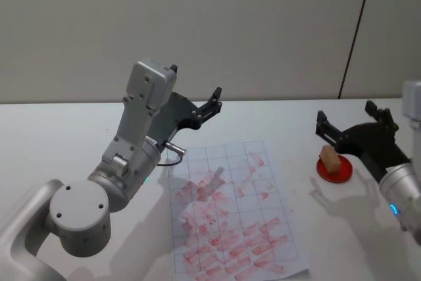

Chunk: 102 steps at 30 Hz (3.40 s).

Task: Use the one hand to pick up the stamp and affix it onto the A4 paper.

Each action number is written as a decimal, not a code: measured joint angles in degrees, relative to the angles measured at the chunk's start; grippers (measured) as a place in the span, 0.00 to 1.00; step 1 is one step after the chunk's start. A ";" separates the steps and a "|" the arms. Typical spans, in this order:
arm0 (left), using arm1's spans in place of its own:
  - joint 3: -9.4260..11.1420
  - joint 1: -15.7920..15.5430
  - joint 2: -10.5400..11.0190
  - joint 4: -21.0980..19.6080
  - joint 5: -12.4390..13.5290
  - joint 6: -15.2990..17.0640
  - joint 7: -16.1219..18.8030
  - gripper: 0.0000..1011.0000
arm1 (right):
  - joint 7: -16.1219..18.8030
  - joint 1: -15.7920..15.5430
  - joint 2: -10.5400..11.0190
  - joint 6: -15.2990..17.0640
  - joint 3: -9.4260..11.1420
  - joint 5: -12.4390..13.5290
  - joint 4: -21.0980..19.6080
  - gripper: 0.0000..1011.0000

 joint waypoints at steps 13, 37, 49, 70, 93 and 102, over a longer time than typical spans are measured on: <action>0.00 0.00 0.00 0.00 0.00 0.00 0.00 0.99 | -5.03 1.86 -3.64 7.19 -1.20 -3.05 3.88 0.99; 0.00 0.00 0.00 0.00 0.00 0.00 0.00 0.99 | -3.64 5.76 -6.17 10.36 -0.35 -3.95 12.49 0.99; 0.00 0.00 0.00 0.00 0.00 0.00 0.00 0.99 | -2.27 7.34 -6.81 11.14 0.23 -3.90 16.31 0.77; 0.00 0.00 0.00 0.00 0.00 0.00 0.00 0.99 | -0.82 8.62 -7.43 10.98 0.85 -3.97 19.15 0.23; 0.00 0.00 0.00 0.00 0.00 0.00 0.00 0.99 | 5.74 10.42 -9.18 11.26 -0.85 -6.77 15.66 0.23; 0.00 0.00 0.00 0.00 0.00 0.00 0.00 0.99 | 9.91 13.21 -11.89 14.53 -2.99 -8.38 16.82 0.23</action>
